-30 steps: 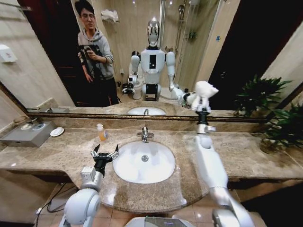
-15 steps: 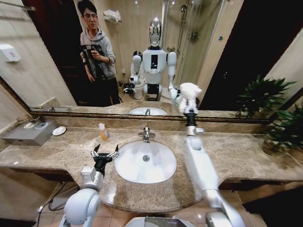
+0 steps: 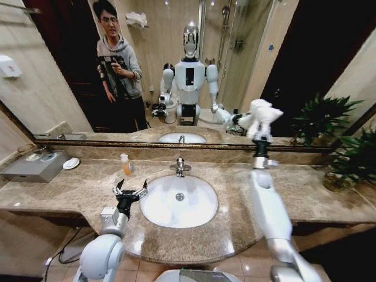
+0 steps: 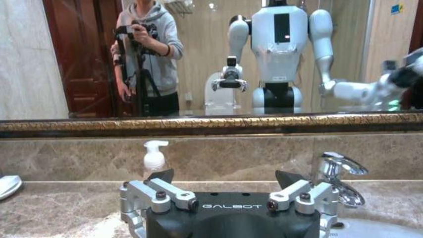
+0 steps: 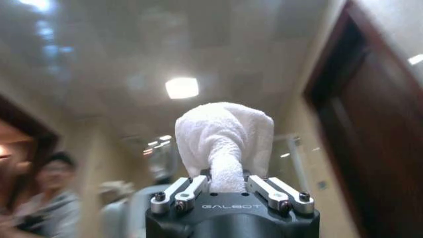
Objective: Pick up the towel from the sink counter and wipe the mirror surface.
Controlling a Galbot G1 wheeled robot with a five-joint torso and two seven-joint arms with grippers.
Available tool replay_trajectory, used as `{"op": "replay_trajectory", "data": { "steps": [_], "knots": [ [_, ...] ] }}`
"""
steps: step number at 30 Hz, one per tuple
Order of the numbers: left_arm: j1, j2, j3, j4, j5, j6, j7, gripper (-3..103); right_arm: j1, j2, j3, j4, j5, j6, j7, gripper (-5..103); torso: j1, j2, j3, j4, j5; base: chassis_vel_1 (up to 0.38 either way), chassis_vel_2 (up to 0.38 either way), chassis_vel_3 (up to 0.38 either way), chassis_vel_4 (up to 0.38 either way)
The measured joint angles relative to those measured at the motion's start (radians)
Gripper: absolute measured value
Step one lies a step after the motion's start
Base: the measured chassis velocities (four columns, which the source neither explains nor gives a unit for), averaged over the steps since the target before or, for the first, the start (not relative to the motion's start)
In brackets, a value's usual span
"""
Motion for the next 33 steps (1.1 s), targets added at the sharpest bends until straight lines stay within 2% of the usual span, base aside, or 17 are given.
{"op": "replay_trajectory", "data": {
  "steps": [4,8,11,13,14,16,17,19,22,25,31,33],
  "knots": [
    [0.000,0.000,0.000,0.000,0.000,0.000,0.000,100,-0.035,0.062,-0.039,-0.010,-0.053,0.012,-0.016,17,0.000,0.000,0.000,0.0000,0.0002,0.000,0.000,0.000,0.000],
    [0.000,0.000,0.000,0.000,0.000,0.000,0.000,100,-0.051,0.051,-0.024,-0.021,-0.046,0.020,-0.016,17,0.000,0.000,0.000,-0.0002,0.0004,0.000,0.000,0.000,0.000],
    [0.000,0.000,0.000,0.000,0.000,0.000,0.000,100,-0.055,-0.008,0.012,-0.029,0.009,0.021,-0.004,17,0.000,0.000,0.000,-0.0011,0.0003,0.000,0.000,0.000,0.000],
    [0.000,0.000,0.000,0.000,0.000,0.000,0.000,100,-0.050,-0.084,0.049,-0.046,0.072,0.019,0.016,17,0.000,0.000,0.000,-0.0011,0.0006,0.000,0.000,0.000,0.000],
    [0.000,0.000,0.000,0.000,0.000,0.000,0.000,100,-0.050,-0.084,0.049,-0.046,0.072,0.019,0.016,17,0.000,0.000,0.000,-0.0011,0.0006,0.000,0.000,0.000,0.000],
    [0.000,0.000,0.000,0.000,0.000,0.000,0.000,100,-0.045,-0.158,0.073,-0.052,0.142,0.010,0.035,17,0.000,0.000,0.000,-0.0014,0.0006,0.000,0.000,0.000,0.000],
    [0.000,0.000,0.000,0.000,0.000,0.000,0.000,100,-0.045,-0.158,0.073,-0.052,0.142,0.010,0.035,17,0.000,0.000,0.000,-0.0014,0.0006,0.000,0.000,0.000,0.000],
    [0.000,0.000,0.000,0.000,0.000,0.000,0.000,100,-0.029,-0.202,0.104,-0.048,0.179,-0.001,0.044,17,0.000,0.000,0.000,-0.0016,0.0006,0.000,0.000,0.000,0.000],
    [0.000,0.000,0.000,0.000,0.000,0.000,0.000,100,-0.004,-0.201,0.117,-0.029,0.180,-0.014,0.048,17,0.000,0.000,0.000,-0.0013,0.0009,0.000,0.000,0.000,0.000],
    [0.000,0.000,0.000,0.000,0.000,0.000,0.000,100,0.085,-0.163,0.121,0.003,0.130,-0.032,0.049,17,0.000,0.000,0.000,-0.0002,0.0004,0.000,0.000,0.000,0.000],
    [0.000,0.000,0.000,0.000,0.000,0.000,0.000,100,0.223,-0.119,0.098,0.023,0.063,-0.046,0.065,17,0.000,0.000,0.000,0.0000,-0.0002,0.000,0.000,0.000,0.000],
    [0.000,0.000,0.000,0.000,0.000,0.000,0.000,100,0.315,-0.082,0.083,0.030,0.018,-0.062,0.079,17,0.000,0.000,0.000,-0.0005,0.0001,0.000,0.000,0.000,0.000]
  ]
}}
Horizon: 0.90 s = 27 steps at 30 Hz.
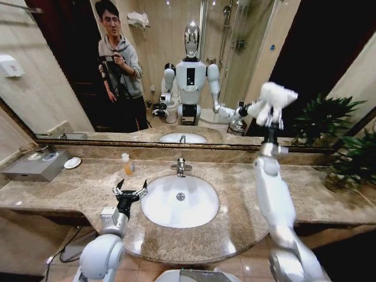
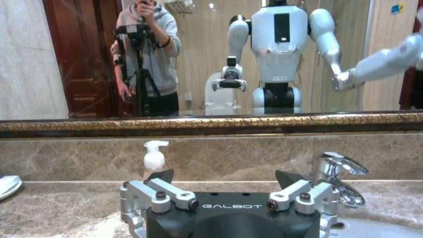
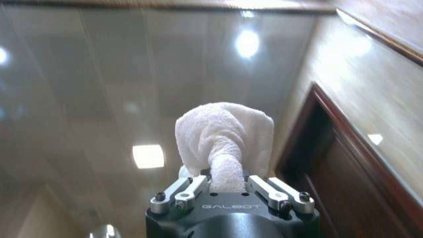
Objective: Pick up the towel from the sink counter and wipe the mirror surface.
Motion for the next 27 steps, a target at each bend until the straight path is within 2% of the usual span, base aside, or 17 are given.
{"op": "replay_trajectory", "data": {
  "steps": [3,6,8,10,13,19,22,25,27],
  "knots": [
    [0.000,0.000,0.000,0.000,0.000,0.000,0.000,100,0.047,0.026,-0.017,0.009,-0.022,-0.021,0.006,17,0.000,0.000,0.000,-0.0002,-0.0002,0.000,0.000,0.000,0.000],
    [0.000,0.000,0.000,0.000,0.000,0.000,0.000,100,0.103,0.092,-0.049,0.016,-0.074,-0.043,0.002,17,0.000,0.000,0.000,-0.0003,-0.0001,0.000,0.000,0.000,0.000],
    [0.000,0.000,0.000,0.000,0.000,0.000,0.000,100,0.130,0.153,-0.099,0.016,-0.122,-0.049,-0.015,17,0.000,0.000,0.000,0.0002,-0.0004,0.000,0.000,0.000,0.000],
    [0.000,0.000,0.000,0.000,0.000,0.000,0.000,100,0.132,0.170,-0.122,0.015,-0.136,-0.049,-0.020,17,0.000,0.000,0.000,0.0001,-0.0003,0.000,0.000,0.000,0.000],
    [0.000,0.000,0.000,0.000,0.000,0.000,0.000,100,0.126,0.225,-0.236,0.010,-0.177,-0.038,-0.053,17,0.000,0.000,0.000,0.0003,-0.0004,0.000,0.000,0.000,0.000],
    [0.000,0.000,0.000,0.000,0.000,0.000,0.000,100,0.106,0.238,-0.292,0.009,-0.202,-0.025,-0.071,17,0.000,0.000,0.000,0.0000,-0.0003,0.000,0.000,0.000,0.000],
    [0.000,0.000,0.000,0.000,0.000,0.000,0.000,100,0.105,0.203,-0.257,0.024,-0.188,-0.028,-0.053,17,0.000,0.000,0.000,0.0001,-0.0002,0.000,0.000,0.000,0.000],
    [0.000,0.000,0.000,0.000,0.000,0.000,0.000,100,0.142,0.142,-0.110,0.030,-0.141,-0.041,-0.004,17,0.000,0.000,0.000,-0.0011,0.0005,0.000,0.000,0.000,0.000],
    [0.000,0.000,0.000,0.000,0.000,0.000,0.000,100,0.152,0.133,-0.081,0.027,-0.130,-0.045,0.004,17,0.000,0.000,0.000,-0.0013,0.0006,0.000,0.000,0.000,0.000]
  ]
}}
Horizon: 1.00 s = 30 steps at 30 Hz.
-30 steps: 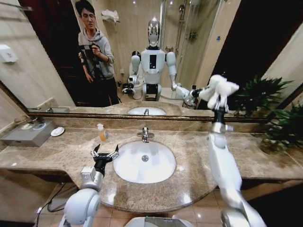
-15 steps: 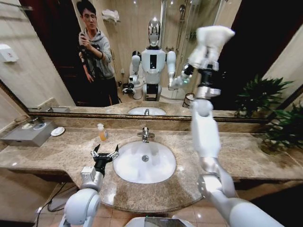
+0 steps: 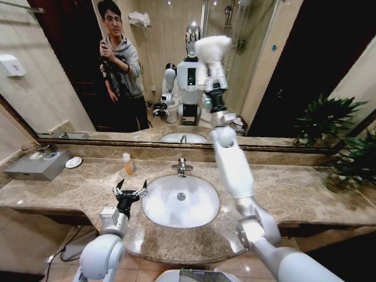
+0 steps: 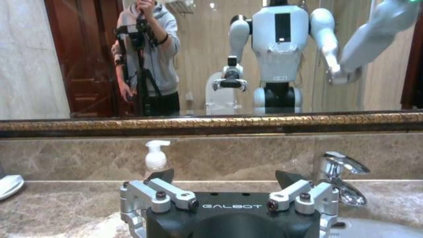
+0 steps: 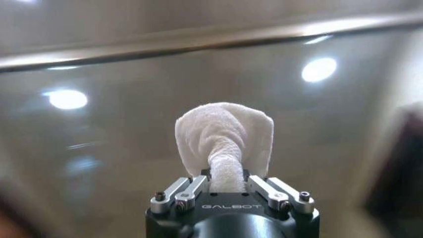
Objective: Pick up the towel from the sink counter and wipe the mirror surface.
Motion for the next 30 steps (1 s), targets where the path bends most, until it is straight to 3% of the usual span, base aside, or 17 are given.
{"op": "replay_trajectory", "data": {
  "steps": [2,4,9,14,17,21,24,30],
  "knots": [
    [0.000,0.000,0.000,0.000,0.000,0.000,0.000,100,0.036,-0.064,0.082,-0.034,0.036,-0.023,0.025,17,0.000,0.000,0.000,0.0006,0.0005,0.000,0.000,0.000,0.000],
    [0.000,0.000,0.000,0.000,0.000,0.000,0.000,100,0.057,-0.129,0.091,-0.054,0.075,-0.037,0.051,17,0.000,0.000,0.000,0.0008,0.0005,0.000,0.000,0.000,0.000],
    [0.000,0.000,0.000,0.000,0.000,0.000,0.000,100,0.076,-0.153,0.087,-0.050,0.117,-0.090,0.052,17,0.000,0.000,0.000,0.0002,0.0002,0.000,0.000,0.000,0.000],
    [0.000,0.000,0.000,0.000,0.000,0.000,0.000,100,0.075,-0.053,0.007,0.013,0.079,-0.135,0.004,17,0.000,0.000,0.000,0.0017,-0.0002,0.000,0.000,0.000,0.000],
    [0.000,0.000,0.000,0.000,0.000,0.000,0.000,100,0.065,-0.008,-0.060,0.048,0.056,-0.149,-0.009,17,0.000,0.000,0.000,0.0013,-0.0006,0.000,0.000,0.000,0.000],
    [0.000,0.000,0.000,0.000,0.000,0.000,0.000,100,0.051,0.072,-0.250,0.084,0.018,-0.154,-0.046,17,0.000,0.000,0.000,0.0020,-0.0011,0.000,0.000,0.000,0.000],
    [0.000,0.000,0.000,0.000,0.000,0.000,0.000,100,0.055,0.102,-0.295,0.069,-0.007,-0.155,-0.048,17,0.000,0.000,0.000,0.0020,-0.0011,0.000,0.000,0.000,0.000],
    [0.000,0.000,0.000,0.000,0.000,0.000,0.000,100,0.062,0.097,-0.262,0.050,-0.036,-0.173,-0.023,17,0.000,0.000,0.000,0.0008,-0.0007,0.000,0.000,0.000,0.000]
  ]
}}
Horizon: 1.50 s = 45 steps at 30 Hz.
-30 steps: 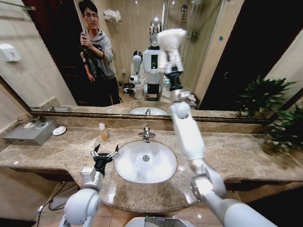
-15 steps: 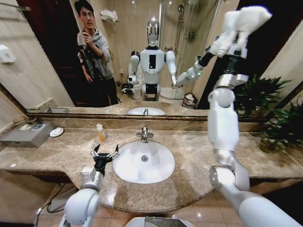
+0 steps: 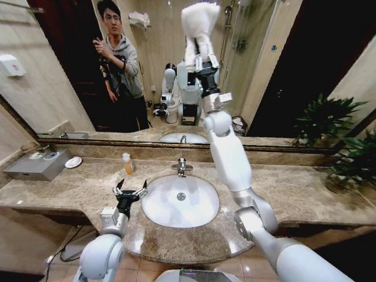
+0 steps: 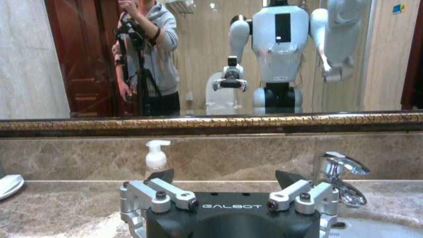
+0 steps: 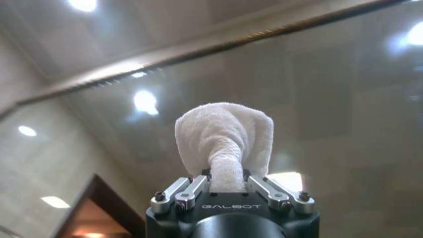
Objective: Pick up the towel from the sink counter and wipe the mirror surface.
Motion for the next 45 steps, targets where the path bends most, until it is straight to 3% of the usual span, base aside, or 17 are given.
{"op": "replay_trajectory", "data": {
  "steps": [9,14,21,28,31,35,45],
  "knots": [
    [0.000,0.000,0.000,0.000,0.000,0.000,0.000,100,0.000,-0.159,0.166,0.006,0.031,-0.029,0.038,17,0.000,0.000,0.000,0.0000,0.0009,0.000,0.000,0.000,0.000],
    [0.000,0.000,0.000,0.000,0.000,0.000,0.000,100,0.001,-0.253,0.283,-0.021,0.096,-0.037,0.037,17,0.000,0.000,0.000,0.0000,0.0009,0.000,0.000,0.000,0.000],
    [0.000,0.000,0.000,0.000,0.000,0.000,0.000,100,0.010,-0.315,0.328,-0.072,0.168,-0.047,0.051,17,0.000,0.000,0.000,-0.0003,0.0009,0.000,0.000,0.000,0.000],
    [0.000,0.000,0.000,0.000,0.000,0.000,0.000,100,-0.009,-0.214,0.266,-0.027,0.119,-0.062,0.041,17,0.000,0.000,0.000,0.0000,0.0007,0.000,0.000,0.000,0.000],
    [0.000,0.000,0.000,0.000,0.000,0.000,0.000,100,-0.021,-0.123,0.196,0.002,0.060,-0.063,0.026,17,0.000,0.000,0.000,0.0007,0.0000,0.000,0.000,0.000,0.000],
    [0.000,0.000,0.000,0.000,0.000,0.000,0.000,100,-0.039,-0.066,0.114,0.037,0.012,-0.061,0.018,17,0.000,0.000,0.000,0.0017,-0.0006,0.000,0.000,0.000,0.000],
    [0.000,0.000,0.000,0.000,0.000,0.000,0.000,100,-0.076,-0.098,0.128,0.139,0.022,-0.064,0.021,17,0.000,0.000,0.000,-0.0003,0.0003,0.000,0.000,0.000,0.000]
  ]
}}
